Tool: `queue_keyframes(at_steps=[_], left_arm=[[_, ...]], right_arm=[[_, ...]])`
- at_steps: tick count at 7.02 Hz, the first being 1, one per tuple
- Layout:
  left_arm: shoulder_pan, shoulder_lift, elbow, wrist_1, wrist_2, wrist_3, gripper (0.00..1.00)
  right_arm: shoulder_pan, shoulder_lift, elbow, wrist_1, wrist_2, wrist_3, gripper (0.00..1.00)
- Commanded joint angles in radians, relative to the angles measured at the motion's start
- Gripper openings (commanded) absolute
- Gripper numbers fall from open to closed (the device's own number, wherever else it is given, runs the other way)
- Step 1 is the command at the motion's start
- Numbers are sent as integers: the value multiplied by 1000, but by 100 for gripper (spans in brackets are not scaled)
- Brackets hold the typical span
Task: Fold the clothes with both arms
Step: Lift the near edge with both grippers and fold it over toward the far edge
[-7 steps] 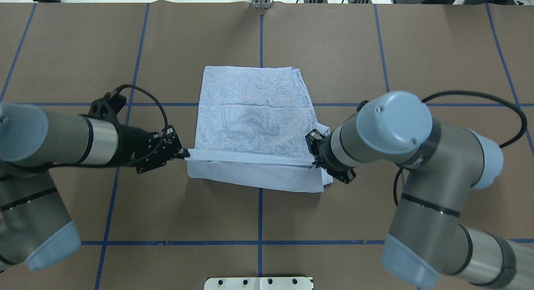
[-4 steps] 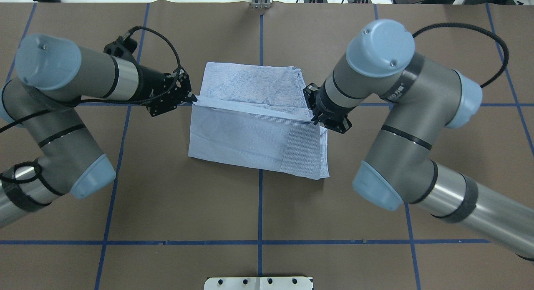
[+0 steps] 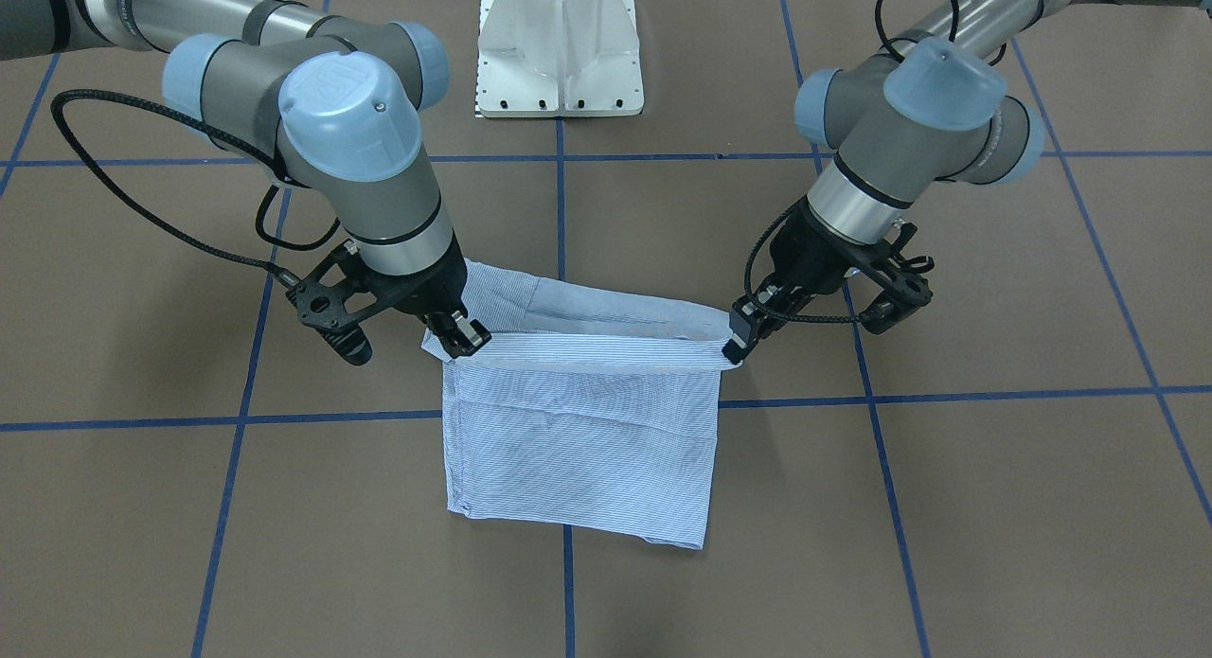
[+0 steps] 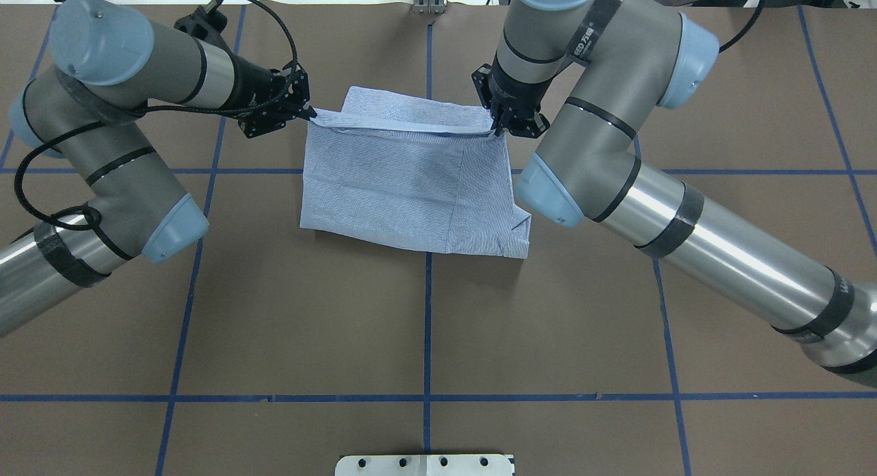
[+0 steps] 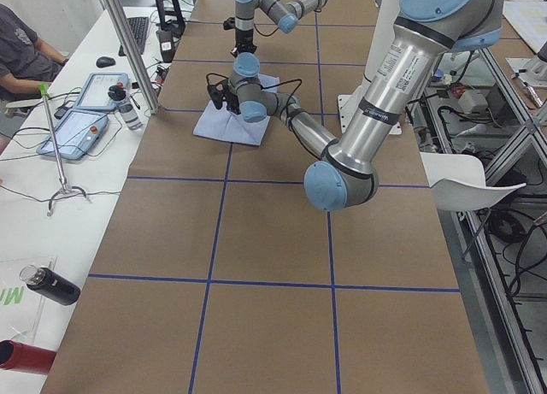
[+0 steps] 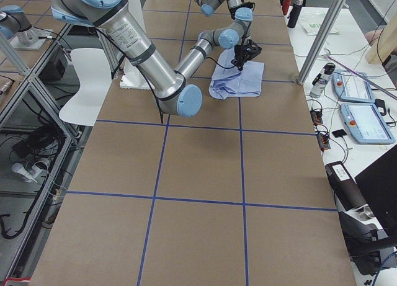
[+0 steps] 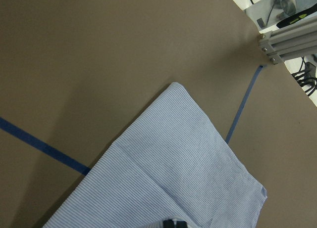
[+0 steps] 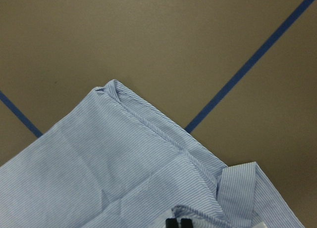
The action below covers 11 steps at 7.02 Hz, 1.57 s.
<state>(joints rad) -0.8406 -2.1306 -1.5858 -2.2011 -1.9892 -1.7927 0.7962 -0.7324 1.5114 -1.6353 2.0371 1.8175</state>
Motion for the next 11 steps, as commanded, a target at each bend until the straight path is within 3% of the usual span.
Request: queue_keyframes(at_steps=[1, 3, 5, 7, 9, 10, 11], left_arm=[[-29, -66, 93, -9, 0, 28, 0], [-32, -97, 218, -125, 3, 30, 0], [-34, -146, 360, -225, 7, 32, 0], [-34, -205, 466, -262, 10, 32, 0], [-32, -227, 512, -266, 56, 71, 0], [-32, -247, 549, -267, 69, 87, 0], [-32, -249, 556, -272, 70, 107, 46]], right_arm=[[31, 49, -109, 29, 15, -56, 0], [32, 82, -268, 177, 12, -58, 0], [43, 148, -394, 198, 12, -125, 0], [41, 152, -476, 293, 12, -154, 0], [40, 153, -506, 298, 9, -194, 0], [40, 157, -523, 316, 8, -199, 31], [38, 180, -577, 354, 8, -198, 51]])
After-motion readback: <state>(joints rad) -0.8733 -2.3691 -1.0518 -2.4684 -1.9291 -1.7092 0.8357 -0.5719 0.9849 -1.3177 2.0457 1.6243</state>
